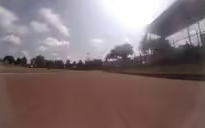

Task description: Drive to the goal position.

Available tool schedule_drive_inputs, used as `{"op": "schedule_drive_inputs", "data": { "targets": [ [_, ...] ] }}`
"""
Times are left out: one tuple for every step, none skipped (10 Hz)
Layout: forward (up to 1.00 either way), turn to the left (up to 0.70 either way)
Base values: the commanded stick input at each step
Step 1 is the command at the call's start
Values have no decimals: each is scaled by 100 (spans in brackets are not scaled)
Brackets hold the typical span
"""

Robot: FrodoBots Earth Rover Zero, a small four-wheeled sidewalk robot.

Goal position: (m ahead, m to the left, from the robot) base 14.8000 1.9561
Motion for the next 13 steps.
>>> {"op": "schedule_drive_inputs", "data": {
  "targets": [
    [70, -35],
    [70, -35],
    [70, -20],
    [70, 0],
    [70, 0],
    [70, 0],
    [70, 0],
    [70, 0],
    [70, 0],
    [70, 0],
    [70, 0],
    [70, 0],
    [70, 0]
  ]
}}
